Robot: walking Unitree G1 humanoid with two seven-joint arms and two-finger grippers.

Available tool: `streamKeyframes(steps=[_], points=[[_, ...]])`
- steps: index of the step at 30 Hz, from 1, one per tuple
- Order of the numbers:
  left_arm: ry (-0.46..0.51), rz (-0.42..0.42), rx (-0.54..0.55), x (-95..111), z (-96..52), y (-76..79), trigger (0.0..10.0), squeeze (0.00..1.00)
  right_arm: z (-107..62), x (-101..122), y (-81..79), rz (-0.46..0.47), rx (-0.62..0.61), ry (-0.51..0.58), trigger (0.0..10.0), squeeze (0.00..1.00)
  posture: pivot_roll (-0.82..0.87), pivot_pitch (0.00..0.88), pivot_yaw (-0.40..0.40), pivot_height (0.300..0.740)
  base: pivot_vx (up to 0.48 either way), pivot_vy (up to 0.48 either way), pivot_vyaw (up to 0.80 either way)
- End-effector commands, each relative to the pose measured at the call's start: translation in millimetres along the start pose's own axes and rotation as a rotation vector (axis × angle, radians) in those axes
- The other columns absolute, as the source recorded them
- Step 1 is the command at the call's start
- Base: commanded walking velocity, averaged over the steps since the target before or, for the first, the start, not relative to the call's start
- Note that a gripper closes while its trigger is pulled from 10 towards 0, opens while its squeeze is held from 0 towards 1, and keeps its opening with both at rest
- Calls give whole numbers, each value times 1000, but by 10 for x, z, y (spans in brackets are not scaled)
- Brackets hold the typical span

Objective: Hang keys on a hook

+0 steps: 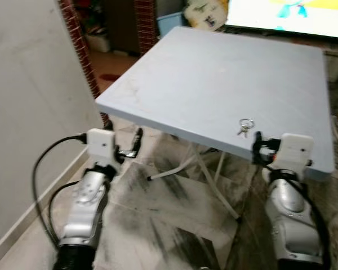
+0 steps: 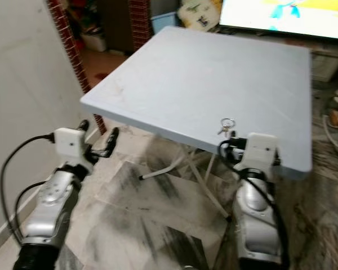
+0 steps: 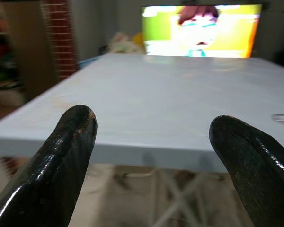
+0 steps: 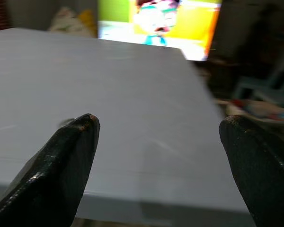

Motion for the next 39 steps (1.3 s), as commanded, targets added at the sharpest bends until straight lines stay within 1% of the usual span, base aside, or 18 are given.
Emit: streamKeyframes(steps=[1, 3, 7, 9, 13, 21, 30, 39], points=[[0, 4, 28, 33, 16, -93, 10000, 0, 5, -13, -53, 19, 7, -10, 10000, 0, -160, 70, 44, 740, 0, 0, -769], [2, 1, 28, 47, 28, -99, 10000, 0, 14, -8, -47, 42, -2, -11, 10000, 0, -159, 71, 44, 740, 0, 0, -775], [5, -4, 22, 58, 37, -93, 10000, 0, 26, 17, -57, 44, 7, 0, 10000, 0, -159, 71, 45, 740, 0, 0, -678], [10, -9, 19, 70, 40, -84, 10000, 0, 35, 27, -60, 30, 14, 4, 10000, 0, -158, 71, 45, 740, 0, 0, 0], [11, -13, 15, 75, 42, -71, 10000, 0, 48, 37, -76, 33, 21, 8, 10000, 0, -158, 71, 45, 740, 0, 0, 0], [18, -26, 2, 93, 34, -48, 10000, 0, 39, 45, -182, 19, 66, 13, 10000, 0, -154, 75, 42, 740, 369, 0, 0], [14, -27, -7, 80, 24, -37, 10000, 0, 40, 52, -236, 23, 83, 15, 10000, 0, -155, 76, 43, 740, 454, 0, 0], [7, -30, -18, 75, 27, -10, 10000, 0, 27, 2, -290, 27, 100, -6, 10000, 0, -150, 76, 45, 740, 437, 0, 0]])
Point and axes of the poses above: a point about 5 cm out from each wrist's last joint towards the gripper, its own z axis pointing out of the wrist towards the gripper, its own x axis along the axis of the wrist's last joint, y = z × x, the point moved 4 cm from there along z, pointing out of the wrist towards the gripper, and after that the axes turned 12 degrees about z, right-handed, at the moved point
